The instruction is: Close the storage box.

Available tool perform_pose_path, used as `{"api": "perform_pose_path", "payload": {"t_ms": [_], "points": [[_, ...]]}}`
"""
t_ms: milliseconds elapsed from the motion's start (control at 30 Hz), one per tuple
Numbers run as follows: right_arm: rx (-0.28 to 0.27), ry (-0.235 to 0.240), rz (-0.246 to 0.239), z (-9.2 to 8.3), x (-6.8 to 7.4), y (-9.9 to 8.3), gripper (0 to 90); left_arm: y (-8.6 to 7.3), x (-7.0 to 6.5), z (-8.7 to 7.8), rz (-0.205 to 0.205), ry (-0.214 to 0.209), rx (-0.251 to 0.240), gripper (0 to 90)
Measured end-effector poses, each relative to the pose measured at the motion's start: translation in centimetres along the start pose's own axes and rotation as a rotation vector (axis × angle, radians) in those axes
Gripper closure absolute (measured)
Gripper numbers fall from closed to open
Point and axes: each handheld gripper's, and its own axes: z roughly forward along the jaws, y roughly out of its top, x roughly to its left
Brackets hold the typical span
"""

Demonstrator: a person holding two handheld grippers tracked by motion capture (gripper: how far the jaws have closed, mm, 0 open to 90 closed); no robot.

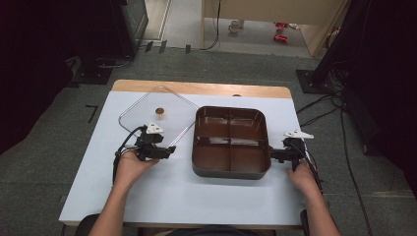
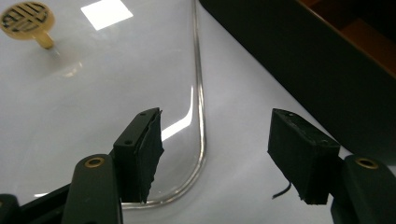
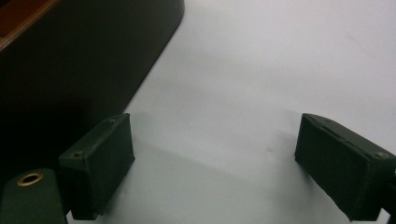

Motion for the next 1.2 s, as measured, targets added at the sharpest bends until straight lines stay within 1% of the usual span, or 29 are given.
{"api": "perform_pose_path", "payload": {"t_ms": [67,200,233,333,467,700,767,933,1000,1067,1100,1133,1167,1200], "points": [[0.000,-0.001,-0.002,0.0,0.0,0.0,10.9,0.3,0.3,0.0,-0.001,0.003,-0.002,34.9],[0.000,-0.001,-0.003,0.0,0.0,0.0,10.9,0.6,0.9,0.0,-0.017,-0.002,-0.013,34.2],[0.000,0.000,-0.002,0.0,0.0,0.0,10.9,0.8,1.2,0.0,-0.018,0.000,-0.019,36.0],[0.000,-0.001,-0.002,0.0,0.0,0.0,10.8,1.1,1.4,0.0,-0.012,0.006,-0.016,35.9],[0.000,-0.001,-0.002,0.0,0.0,0.0,10.8,1.6,1.6,0.0,-0.006,0.008,-0.024,35.7],[0.000,-0.001,-0.003,0.0,0.0,0.0,10.8,2.2,2.7,0.3,-0.010,0.023,-0.021,35.8],[0.001,-0.002,-0.003,0.0,0.0,0.0,10.9,2.4,3.0,0.4,-0.009,0.032,-0.037,36.2],[0.002,-0.002,-0.003,0.0,0.0,0.0,10.9,2.8,3.6,0.8,-0.017,0.030,-0.030,36.0],[0.002,-0.002,-0.003,0.0,0.0,0.0,10.9,2.9,4.1,1.0,-0.014,0.042,-0.025,36.0],[0.003,-0.001,-0.003,0.0,0.0,0.0,10.9,3.0,4.3,1.0,-0.020,0.044,-0.027,35.9],[0.003,-0.001,-0.003,0.0,0.0,0.0,10.9,3.0,4.7,1.0,-0.033,0.046,-0.044,36.1],[0.003,-0.001,-0.003,0.0,0.0,0.0,10.9,3.0,4.7,1.0,-0.033,0.046,-0.044,36.2],[0.003,-0.001,-0.003,0.0,0.0,0.0,10.9,3.0,4.9,1.0,-0.044,0.043,-0.057,36.2],[0.002,-0.002,-0.004,0.0,0.0,0.0,10.8,3.1,5.1,1.0,-0.059,0.031,-0.073,36.5]]}}
